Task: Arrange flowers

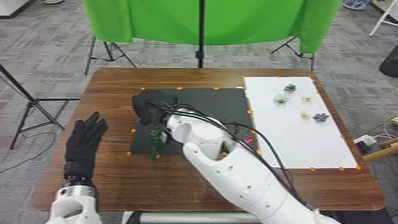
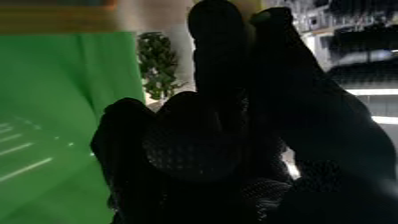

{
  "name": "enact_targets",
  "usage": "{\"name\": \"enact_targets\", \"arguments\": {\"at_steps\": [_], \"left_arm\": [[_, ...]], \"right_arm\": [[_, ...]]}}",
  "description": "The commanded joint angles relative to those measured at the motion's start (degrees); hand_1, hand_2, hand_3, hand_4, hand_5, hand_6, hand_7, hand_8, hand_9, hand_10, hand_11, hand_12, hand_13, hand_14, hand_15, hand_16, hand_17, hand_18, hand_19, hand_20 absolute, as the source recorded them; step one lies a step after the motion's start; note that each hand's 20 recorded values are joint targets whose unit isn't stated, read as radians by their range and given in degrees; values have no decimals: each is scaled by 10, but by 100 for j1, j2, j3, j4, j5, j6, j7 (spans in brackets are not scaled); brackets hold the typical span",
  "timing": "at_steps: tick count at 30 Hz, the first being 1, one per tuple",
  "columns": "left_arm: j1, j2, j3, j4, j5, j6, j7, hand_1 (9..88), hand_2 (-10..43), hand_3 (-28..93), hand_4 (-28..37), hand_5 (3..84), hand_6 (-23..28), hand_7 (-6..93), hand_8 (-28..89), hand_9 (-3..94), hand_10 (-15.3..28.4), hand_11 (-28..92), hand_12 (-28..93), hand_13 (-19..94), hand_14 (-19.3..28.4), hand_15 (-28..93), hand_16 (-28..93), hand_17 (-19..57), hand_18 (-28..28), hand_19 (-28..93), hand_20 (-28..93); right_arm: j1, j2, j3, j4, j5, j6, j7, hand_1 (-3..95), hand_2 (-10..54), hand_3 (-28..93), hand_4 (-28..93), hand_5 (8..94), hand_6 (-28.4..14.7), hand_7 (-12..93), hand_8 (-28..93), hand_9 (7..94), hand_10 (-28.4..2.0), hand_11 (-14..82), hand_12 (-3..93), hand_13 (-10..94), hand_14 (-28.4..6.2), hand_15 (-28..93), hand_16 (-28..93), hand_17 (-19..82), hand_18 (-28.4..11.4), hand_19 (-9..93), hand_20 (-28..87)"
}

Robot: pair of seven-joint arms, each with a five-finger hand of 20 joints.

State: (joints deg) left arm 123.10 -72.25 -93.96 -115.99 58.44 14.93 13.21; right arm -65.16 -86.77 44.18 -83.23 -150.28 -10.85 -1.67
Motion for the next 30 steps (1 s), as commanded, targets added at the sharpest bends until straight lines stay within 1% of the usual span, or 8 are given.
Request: {"name": "enact_targets", "arguments": {"at_steps": [1, 7, 8, 11, 15, 19, 23, 30], "left_arm": [[-30, 16, 67, 73, -35, -48, -1, 134, 128, 619, -283, 390, 42, 42, -61, 403, 111, 77, 107, 299, 133, 80, 30, 35, 114, 10, 180], [-75, 11, 82, 97, -15, -112, -44, 131, 114, 620, -283, 392, 44, 43, -61, 405, 113, 80, 107, 301, 134, 81, 32, 35, 116, 10, 182], [-67, 13, 95, 98, 12, -91, -28, 130, 112, 622, -283, 392, 44, 43, -61, 406, 113, 80, 108, 301, 134, 81, 32, 35, 117, 10, 182], [-69, 18, 105, 109, 206, -47, -27, 129, 97, 624, -283, 393, 44, 42, -61, 406, 112, 81, 108, 301, 134, 81, 32, 35, 117, 10, 183], [-71, 5, 116, 109, 217, -23, -25, 130, 79, 627, -283, 394, 45, 42, -61, 407, 113, 83, 108, 304, 135, 82, 33, 35, 118, 11, 184], [-33, 2, 103, 88, 272, -1, 8, 129, 68, 633, -283, 395, 46, 42, -60, 408, 114, 85, 108, 305, 136, 83, 34, 36, 119, 11, 186], [48, -2, 53, 51, 257, 49, 44, 128, 62, 636, -283, 396, 46, 42, -60, 411, 114, 87, 108, 306, 136, 83, 35, 36, 120, 10, 187], [72, -76, 63, 32, 252, 35, 25, 132, 61, 632, -283, 397, 47, 42, -59, 411, 114, 89, 109, 308, 136, 84, 35, 36, 120, 10, 187]], "right_arm": [[-171, -48, 40, 120, -244, -179, -70, 577, -95, 511, -107, 747, -1, 213, 91, 882, -113, 160, 375, 900, -16, 637, 348, 669, -106, 932, 629], [-260, -63, 53, 108, -319, -221, -70, 565, -95, 501, -99, 735, 6, 207, 78, 869, -121, 188, 344, 899, -16, 636, 347, 666, -108, 932, 626], [-275, -63, 53, 110, -358, -221, -89, 564, -95, 500, -99, 731, 8, 206, 77, 867, -121, 190, 342, 899, -16, 636, 347, 666, -108, 932, 626], [-303, -27, 34, 83, -306, -233, -74, 556, -95, 501, -99, 709, 11, 211, 72, 856, -123, 203, 330, 898, -18, 634, 347, 665, -109, 932, 624], [-296, 12, 42, 79, -321, -196, -102, 491, -95, 579, -131, 679, 16, 207, 39, 842, -128, 245, 268, 896, -20, 635, 345, 662, -111, 932, 622], [-198, 142, 17, -27, -209, -136, -54, 462, -95, 615, -145, 663, 17, 202, -6, 837, -130, 258, 251, 895, -20, 635, 346, 659, -113, 932, 621], [36, 406, -19, -267, 105, 52, 92, 438, -95, 639, -150, 647, 17, 202, -97, 834, -131, 261, 250, 895, -20, 635, 347, 659, -113, 932, 620], [206, 1435, 194, -1285, 929, 206, 553, 424, -95, 635, -152, 629, 14, 190, -100, 833, -132, 266, 251, 892, -22, 635, 347, 658, -113, 932, 619]]}}
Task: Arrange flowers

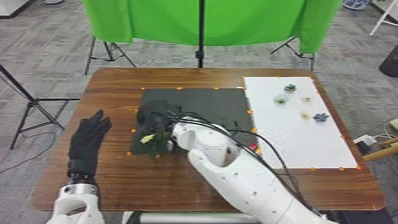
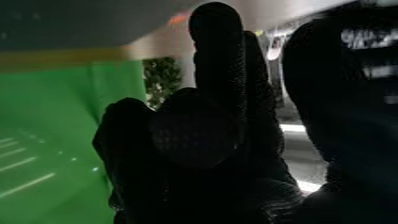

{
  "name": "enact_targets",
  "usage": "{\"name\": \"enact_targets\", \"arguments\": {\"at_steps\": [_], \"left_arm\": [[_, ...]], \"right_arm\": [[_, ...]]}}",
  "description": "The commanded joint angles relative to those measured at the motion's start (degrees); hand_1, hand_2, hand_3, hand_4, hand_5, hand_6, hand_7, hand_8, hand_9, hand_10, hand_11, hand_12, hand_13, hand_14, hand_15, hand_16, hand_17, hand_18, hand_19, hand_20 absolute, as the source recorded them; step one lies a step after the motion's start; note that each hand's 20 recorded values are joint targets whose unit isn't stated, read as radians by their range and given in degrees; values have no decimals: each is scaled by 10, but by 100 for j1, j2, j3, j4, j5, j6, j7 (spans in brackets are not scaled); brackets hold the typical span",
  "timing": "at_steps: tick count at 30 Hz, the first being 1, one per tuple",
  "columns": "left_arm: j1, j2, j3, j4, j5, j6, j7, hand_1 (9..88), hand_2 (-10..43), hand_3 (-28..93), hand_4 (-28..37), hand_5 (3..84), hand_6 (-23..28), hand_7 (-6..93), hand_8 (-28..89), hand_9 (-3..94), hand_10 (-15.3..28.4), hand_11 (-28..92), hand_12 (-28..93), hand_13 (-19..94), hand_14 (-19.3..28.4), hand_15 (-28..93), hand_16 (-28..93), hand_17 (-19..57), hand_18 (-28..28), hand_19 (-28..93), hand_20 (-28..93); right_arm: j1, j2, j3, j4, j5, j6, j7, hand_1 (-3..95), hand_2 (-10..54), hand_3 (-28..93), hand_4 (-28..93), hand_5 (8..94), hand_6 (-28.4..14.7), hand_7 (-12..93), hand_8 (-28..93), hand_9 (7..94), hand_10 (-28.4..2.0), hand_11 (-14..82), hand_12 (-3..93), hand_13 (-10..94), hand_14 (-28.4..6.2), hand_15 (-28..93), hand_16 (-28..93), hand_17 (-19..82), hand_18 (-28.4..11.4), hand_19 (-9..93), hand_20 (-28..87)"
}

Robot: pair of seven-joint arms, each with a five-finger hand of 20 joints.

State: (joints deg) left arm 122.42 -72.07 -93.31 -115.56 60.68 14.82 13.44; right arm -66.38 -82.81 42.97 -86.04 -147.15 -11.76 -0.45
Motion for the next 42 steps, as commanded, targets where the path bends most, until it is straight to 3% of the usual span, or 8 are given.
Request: {"name": "enact_targets", "arguments": {"at_steps": [1, 4, 8, 12, 16, 25, 35, 42], "left_arm": [[140, -89, -3, -15, 33, 40, 2, 132, 60, 633, -283, 397, 47, 42, -58, 412, 115, 89, 109, 308, 136, 84, 35, 36, 120, 10, 187], [161, -84, -45, -23, 26, 47, 5, 132, 58, 634, -283, 397, 47, 42, -58, 411, 114, 90, 109, 308, 136, 83, 35, 36, 120, 10, 187], [287, -96, -153, -84, -10, 121, -6, 134, 57, 633, -283, 398, 46, 43, -58, 412, 114, 89, 109, 308, 136, 84, 35, 36, 120, 10, 187], [364, -117, -181, -114, -47, 144, -27, 133, 56, 636, -283, 399, 45, 44, -58, 413, 114, 90, 109, 308, 136, 84, 35, 36, 120, 10, 187], [364, -137, -156, -127, -28, 78, -78, 136, 55, 634, -283, 399, 45, 44, -59, 414, 114, 91, 109, 309, 137, 84, 35, 36, 120, 10, 187], [295, -146, -141, -110, 23, -6, -185, 141, 48, 640, -283, 400, 44, 45, -58, 416, 114, 96, 112, 309, 137, 84, 35, 36, 120, 10, 187], [313, -140, -148, -120, 39, -43, -259, 141, 46, 643, -283, 401, 44, 44, -58, 422, 116, 102, 115, 314, 139, 87, 37, 36, 120, 10, 187], [358, -153, -160, -143, 56, -66, -288, 149, 41, 646, -283, 401, 44, 44, -58, 424, 117, 105, 116, 317, 139, 88, 39, 36, 120, 11, 188]], "right_arm": [[281, 1256, 467, -1194, 747, 385, 514, 422, -95, 633, -152, 630, 14, 190, -99, 833, -132, 266, 251, 892, -22, 634, 346, 658, -113, 932, 618], [12, 1931, 1101, -1643, 1002, 743, 875, 421, -95, 630, -152, 630, 14, 189, -97, 828, -134, 265, 252, 889, -23, 631, 345, 650, -116, 932, 616], [-567, 2599, 2220, -1905, 939, 675, 1492, 412, -95, 630, -143, 643, 7, 190, -91, 781, -143, 238, 246, 837, -51, 629, 346, 606, -133, 932, 608], [-1062, 2863, 3149, -1756, 826, -60, 2113, 384, -95, 627, -132, 631, -7, 177, -85, 721, -160, 194, 235, 800, -72, 630, 342, 577, -144, 932, 598], [-1399, 2911, 3639, -1384, 699, -419, 2278, 362, -95, 613, -114, 623, -9, 159, -77, 709, -170, 172, 230, 793, -82, 635, 337, 570, -150, 932, 591], [-1755, 2714, 3905, -803, 270, -346, 2377, 363, -95, 603, -102, 651, 5, 163, -83, 760, -159, 191, 231, 825, -71, 648, 328, 598, -147, 932, 594], [-1926, 2661, 3872, -611, 167, -165, 2419, 365, -95, 601, -109, 694, -22, 160, -83, 813, -160, 213, 231, 862, -52, 637, 325, 631, -130, 932, 597], [-2069, 2595, 3811, -486, 182, 19, 2432, 456, -95, 597, -134, 725, -37, 164, -35, 852, -141, 236, 230, 897, -33, 617, 331, 664, -108, 932, 586]]}}
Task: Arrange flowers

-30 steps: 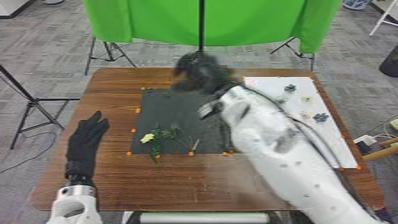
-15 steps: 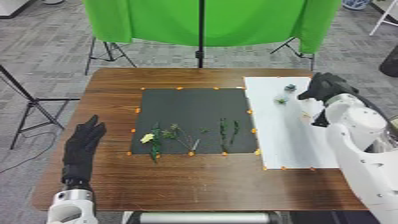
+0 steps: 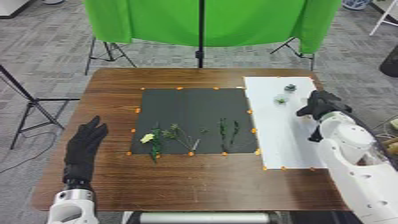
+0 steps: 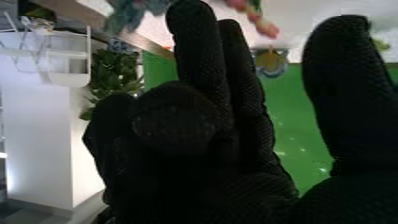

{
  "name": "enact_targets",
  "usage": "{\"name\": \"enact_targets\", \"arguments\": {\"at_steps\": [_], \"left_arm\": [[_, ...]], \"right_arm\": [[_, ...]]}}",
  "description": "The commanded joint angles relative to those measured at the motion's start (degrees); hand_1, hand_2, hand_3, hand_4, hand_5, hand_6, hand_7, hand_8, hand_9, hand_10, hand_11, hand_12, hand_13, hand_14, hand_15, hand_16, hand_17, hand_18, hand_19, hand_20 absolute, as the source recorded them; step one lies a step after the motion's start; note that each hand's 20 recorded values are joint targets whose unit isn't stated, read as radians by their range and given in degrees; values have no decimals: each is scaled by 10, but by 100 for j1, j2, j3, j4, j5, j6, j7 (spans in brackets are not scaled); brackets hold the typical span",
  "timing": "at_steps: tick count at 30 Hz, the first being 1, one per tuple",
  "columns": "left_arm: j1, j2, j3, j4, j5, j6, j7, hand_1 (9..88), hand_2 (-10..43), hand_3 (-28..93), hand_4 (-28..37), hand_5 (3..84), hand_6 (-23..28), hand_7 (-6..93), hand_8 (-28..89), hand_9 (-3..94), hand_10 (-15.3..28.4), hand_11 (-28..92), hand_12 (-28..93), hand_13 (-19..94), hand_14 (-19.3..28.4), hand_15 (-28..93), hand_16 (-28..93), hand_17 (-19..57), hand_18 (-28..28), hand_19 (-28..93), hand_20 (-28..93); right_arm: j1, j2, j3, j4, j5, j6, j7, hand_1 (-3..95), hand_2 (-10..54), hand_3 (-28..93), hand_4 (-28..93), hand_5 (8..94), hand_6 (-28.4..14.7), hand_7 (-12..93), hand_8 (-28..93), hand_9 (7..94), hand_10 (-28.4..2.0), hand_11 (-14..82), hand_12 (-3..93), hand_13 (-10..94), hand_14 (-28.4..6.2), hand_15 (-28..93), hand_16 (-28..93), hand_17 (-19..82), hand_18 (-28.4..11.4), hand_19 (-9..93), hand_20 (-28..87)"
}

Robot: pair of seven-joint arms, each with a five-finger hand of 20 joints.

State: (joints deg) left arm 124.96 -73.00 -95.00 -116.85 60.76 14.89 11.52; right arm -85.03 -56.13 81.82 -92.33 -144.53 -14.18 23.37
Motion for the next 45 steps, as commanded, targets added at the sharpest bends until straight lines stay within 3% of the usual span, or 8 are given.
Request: {"name": "enact_targets", "arguments": {"at_steps": [1, 6, 19, 28, 31, 37, 43, 45], "left_arm": [[87, -57, 11, -5, 48, -83, -109, 151, 39, 647, -283, 401, 44, 44, -58, 424, 117, 105, 116, 317, 139, 89, 40, 36, 121, 11, 188], [121, -45, -14, -28, 48, -62, -123, 155, 35, 652, -283, 401, 44, 45, -58, 424, 116, 107, 117, 319, 139, 89, 41, 36, 121, 13, 191], [124, -10, -34, -18, 21, -59, -91, 161, 32, 653, -283, 401, 45, 46, -59, 425, 116, 110, 116, 323, 140, 90, 43, 35, 122, 15, 191], [-4, -52, 92, 54, -129, -30, 53, 152, 44, 636, -283, 406, 58, 36, -60, 419, 117, 89, 105, 314, 139, 83, 34, 38, 123, 9, 186], [-96, -49, 139, 96, -144, -77, 61, 141, 94, 606, -283, 407, 64, 26, -63, 425, 117, 77, 90, 312, 137, 79, 23, 39, 121, 9, 180], [-7, -8, 171, -65, -358, 296, -119, 202, 223, 389, -283, 414, 64, 33, -69, 447, 119, 84, 78, 315, 136, 85, 13, 40, 118, 11, 179], [-42, 38, 252, -72, -437, 553, -17, 302, 345, 279, -282, 431, 63, 38, -73, 471, 124, 93, 77, 332, 140, 93, 12, 49, 117, 13, 183], [-33, 42, 241, -73, -454, 530, 1, 295, 362, 315, -282, 431, 62, 39, -74, 478, 123, 98, 79, 336, 140, 95, 11, 52, 116, 14, 184]], "right_arm": [[-238, -68, -89, 161, -73, 414, 24, 471, -95, 590, -136, 728, -39, 160, 0, 855, -138, 237, 229, 901, -30, 612, 335, 667, -106, 932, 582], [-281, -21, -147, 160, -168, 1003, -211, 636, -95, 475, -84, 789, -33, 175, 130, 921, -102, 170, 354, 935, -17, 600, 339, 702, -96, 932, 578], [1255, -249, -1700, -725, 551, 1716, -964, 645, -95, 509, -90, 809, -28, 193, 137, 934, -95, 185, 366, 937, -12, 619, 323, 714, -94, 932, 588], [2335, -2131, -3264, 591, -86, 1291, -2427, 625, -95, 535, -114, 805, -15, 204, 126, 932, -87, 186, 373, 937, -8, 615, 339, 703, -96, 932, 616], [2376, -2588, -3305, 1006, -501, 1030, -2649, 621, -95, 539, -122, 803, -11, 209, 123, 929, -85, 188, 376, 936, -7, 614, 346, 697, -97, 932, 622], [2388, -3208, -3156, 1654, -1402, 762, -2912, 618, -95, 543, -131, 797, -5, 218, 113, 926, -84, 189, 378, 931, -9, 615, 353, 689, -102, 932, 631], [2364, -3644, -2859, 2149, -2124, 516, -3061, 612, -95, 546, -135, 792, -2, 225, 102, 921, -88, 193, 376, 920, -11, 623, 358, 679, -108, 932, 642], [2337, -3674, -2843, 2170, -2253, 484, -3114, 608, -95, 547, -135, 789, 0, 225, 99, 919, -92, 193, 373, 917, -12, 625, 359, 676, -109, 932, 643]]}}
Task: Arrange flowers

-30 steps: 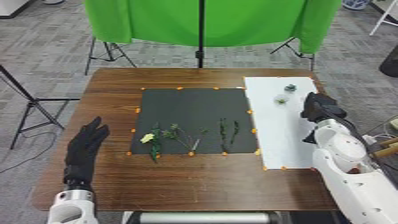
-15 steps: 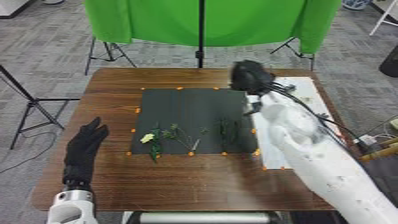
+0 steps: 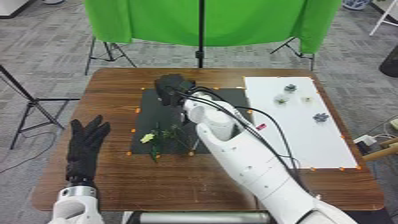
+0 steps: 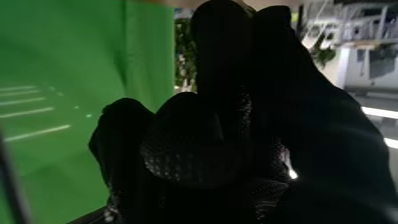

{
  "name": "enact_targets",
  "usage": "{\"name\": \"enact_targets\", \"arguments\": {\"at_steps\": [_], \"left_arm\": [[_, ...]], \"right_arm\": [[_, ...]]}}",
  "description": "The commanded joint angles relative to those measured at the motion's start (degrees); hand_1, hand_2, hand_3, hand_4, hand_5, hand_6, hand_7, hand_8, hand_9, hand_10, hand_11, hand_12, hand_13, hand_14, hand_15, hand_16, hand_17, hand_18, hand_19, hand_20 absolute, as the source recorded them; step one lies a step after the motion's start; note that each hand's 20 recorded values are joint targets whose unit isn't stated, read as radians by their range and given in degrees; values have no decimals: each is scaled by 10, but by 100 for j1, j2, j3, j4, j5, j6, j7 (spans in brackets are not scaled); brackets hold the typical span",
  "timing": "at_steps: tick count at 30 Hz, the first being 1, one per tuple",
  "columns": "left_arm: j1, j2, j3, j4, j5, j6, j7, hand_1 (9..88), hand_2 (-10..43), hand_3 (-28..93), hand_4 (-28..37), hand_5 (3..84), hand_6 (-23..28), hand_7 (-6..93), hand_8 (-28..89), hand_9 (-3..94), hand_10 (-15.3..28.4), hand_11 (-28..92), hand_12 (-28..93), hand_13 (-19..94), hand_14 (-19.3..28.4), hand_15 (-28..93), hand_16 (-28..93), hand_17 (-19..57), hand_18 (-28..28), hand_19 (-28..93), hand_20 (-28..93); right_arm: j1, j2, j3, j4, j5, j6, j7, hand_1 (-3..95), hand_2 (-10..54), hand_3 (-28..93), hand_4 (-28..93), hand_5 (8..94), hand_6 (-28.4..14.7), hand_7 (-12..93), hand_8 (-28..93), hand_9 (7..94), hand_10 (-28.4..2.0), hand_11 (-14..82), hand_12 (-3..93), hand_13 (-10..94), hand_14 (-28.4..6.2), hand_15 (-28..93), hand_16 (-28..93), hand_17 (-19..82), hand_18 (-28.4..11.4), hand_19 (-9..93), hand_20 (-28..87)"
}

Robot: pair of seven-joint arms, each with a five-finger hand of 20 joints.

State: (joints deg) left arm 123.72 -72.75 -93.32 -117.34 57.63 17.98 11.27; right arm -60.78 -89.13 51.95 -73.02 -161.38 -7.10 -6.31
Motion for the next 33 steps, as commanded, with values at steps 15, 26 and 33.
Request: {"name": "enact_targets", "arguments": {"at_steps": [15, 26, 33], "left_arm": [[32, 67, 130, 27, -122, 198, 105, 180, 260, 482, -283, 423, 60, 51, -79, 470, 126, 112, 78, 341, 142, 98, 14, 51, 112, 18, 187], [-8, 97, 146, 44, -128, 236, 84, 169, 160, 497, -283, 388, 53, 45, -64, 461, 128, 118, 89, 341, 145, 98, 19, 47, 116, 22, 186], [28, 129, 105, 32, -116, 229, 78, 160, 141, 507, -283, 390, 43, 53, -61, 460, 128, 120, 93, 341, 145, 98, 23, 45, 116, 22, 186]], "right_arm": [[-210, -606, 383, 505, -1116, -315, -255, 568, -95, 534, -129, 751, -2, 206, 75, 890, -107, 208, 357, 903, -16, 637, 354, 663, -113, 932, 647], [-376, -372, 275, 280, -1089, -648, -111, 536, -95, 543, -131, 715, -4, 199, 71, 858, -110, 220, 346, 894, -18, 644, 351, 655, -114, 932, 643], [-241, -136, 100, 77, -590, -688, 139, 438, -95, 648, -169, 677, 3, 193, -61, 832, -120, 278, 259, 890, -19, 647, 348, 654, -114, 932, 641]]}}
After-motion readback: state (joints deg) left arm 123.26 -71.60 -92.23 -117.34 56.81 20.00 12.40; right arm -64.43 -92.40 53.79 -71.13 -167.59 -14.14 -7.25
